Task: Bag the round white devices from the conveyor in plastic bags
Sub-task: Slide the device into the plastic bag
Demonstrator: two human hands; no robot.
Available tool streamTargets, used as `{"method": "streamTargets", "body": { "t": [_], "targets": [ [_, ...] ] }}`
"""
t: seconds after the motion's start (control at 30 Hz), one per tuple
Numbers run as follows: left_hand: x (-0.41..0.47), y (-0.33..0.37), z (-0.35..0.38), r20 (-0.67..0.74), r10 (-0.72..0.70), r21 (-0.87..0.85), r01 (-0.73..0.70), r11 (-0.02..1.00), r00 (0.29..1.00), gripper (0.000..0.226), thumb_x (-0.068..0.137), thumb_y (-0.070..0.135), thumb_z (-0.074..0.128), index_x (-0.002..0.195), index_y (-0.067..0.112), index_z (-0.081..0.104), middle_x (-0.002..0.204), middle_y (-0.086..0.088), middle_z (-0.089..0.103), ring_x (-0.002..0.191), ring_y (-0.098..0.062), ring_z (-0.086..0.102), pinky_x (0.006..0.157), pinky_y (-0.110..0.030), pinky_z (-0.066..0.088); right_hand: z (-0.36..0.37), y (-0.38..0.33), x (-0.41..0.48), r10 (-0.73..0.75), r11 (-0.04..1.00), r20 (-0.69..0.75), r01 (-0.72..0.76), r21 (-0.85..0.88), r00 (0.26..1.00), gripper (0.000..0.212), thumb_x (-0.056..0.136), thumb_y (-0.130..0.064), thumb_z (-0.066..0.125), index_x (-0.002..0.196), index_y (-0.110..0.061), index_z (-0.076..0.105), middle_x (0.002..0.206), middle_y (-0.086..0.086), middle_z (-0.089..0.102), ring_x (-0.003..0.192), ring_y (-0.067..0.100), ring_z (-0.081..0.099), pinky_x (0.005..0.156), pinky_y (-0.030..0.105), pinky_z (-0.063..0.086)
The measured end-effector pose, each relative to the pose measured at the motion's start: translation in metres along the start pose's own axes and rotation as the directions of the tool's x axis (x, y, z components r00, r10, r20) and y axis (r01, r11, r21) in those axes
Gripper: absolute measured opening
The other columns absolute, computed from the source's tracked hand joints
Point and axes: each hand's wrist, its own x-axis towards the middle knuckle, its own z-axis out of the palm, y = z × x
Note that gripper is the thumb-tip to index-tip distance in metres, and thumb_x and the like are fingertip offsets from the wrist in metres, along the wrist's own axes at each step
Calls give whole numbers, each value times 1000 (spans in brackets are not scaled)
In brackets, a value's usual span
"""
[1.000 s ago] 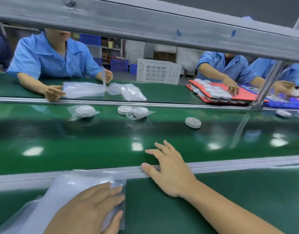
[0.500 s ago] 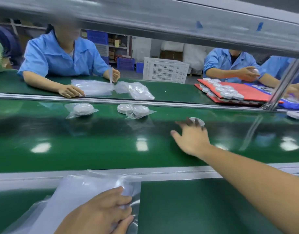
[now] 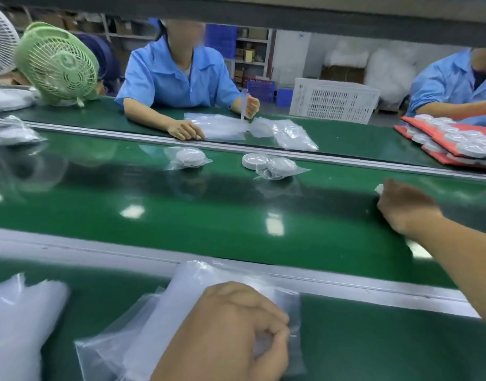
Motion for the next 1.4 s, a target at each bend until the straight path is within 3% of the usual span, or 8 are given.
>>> {"method": "streamTargets", "body": {
  "t": [0.2,0.43,0.63,0.8,0.93,1.07,1.23,1.4],
  "targets": [
    [4,16,-21,-216,-325,-65,319,946,921,7,78,49,66,76,51,73,91,48,61,102,15,57,91,-23,50,-37,-33,-69,-348,874,-150,378,305,925,36,93,-18,61,129,-18,62,117,8,63,93,33,64,82,35,52],
    [4,28,-23,-194,-404,-19,408,913,894,13,83,55,59,86,59,71,94,53,58,104,21,54,91,-8,44,-69,-60,-223,-874,340,-293,919,200,387,35,107,-43,38,140,-48,49,137,-23,54,114,4,64,90,24,56],
    [6,46,-23,65,-297,-470,292,833,953,51,75,45,84,120,57,62,117,33,67,114,11,59,92,-5,43,-60,-91,-261,-530,208,-622,800,563,576,21,105,-39,55,122,-38,66,133,-27,64,118,1,65,97,15,50],
    [5,51,-11,-225,-411,-522,247,816,883,47,72,40,81,115,46,64,104,15,75,92,-10,73,80,-29,60,-75,-113,-271,-424,-11,-366,399,917,828,39,77,-72,74,101,-42,79,128,-13,70,129,11,61,98,34,55],
    [5,48,-8,-327,-528,-614,249,749,784,37,72,61,65,101,38,68,101,12,76,91,-8,72,80,-38,59,-87,-128,-259,-565,144,-243,385,912,788,42,80,-69,74,76,-29,63,72,-16,64,62,-2,56,58,14,45],
    [4,45,-11,-254,-470,-341,377,861,845,44,79,76,41,121,63,41,132,44,40,127,17,36,97,-11,37,-77,-144,-202,-376,435,-255,413,800,891,45,97,-43,56,62,-20,41,52,-11,36,50,5,32,50,26,28],
    [4,38,-14,19,-270,270,255,928,963,55,84,73,24,128,49,45,132,36,37,129,11,15,109,-22,20,-61,-161,-83,88,314,192,-210,926,977,28,105,-25,49,107,-1,65,89,9,61,75,22,58,64,34,46],
    [13,38,-16,290,-197,284,113,952,936,43,94,57,37,120,32,61,124,15,61,121,-2,43,107,-29,29,-54,-180,-47,-100,344,441,-385,857,892,22,105,-33,58,115,-16,68,115,1,73,91,24,76,69,34,64]
  ]
}}
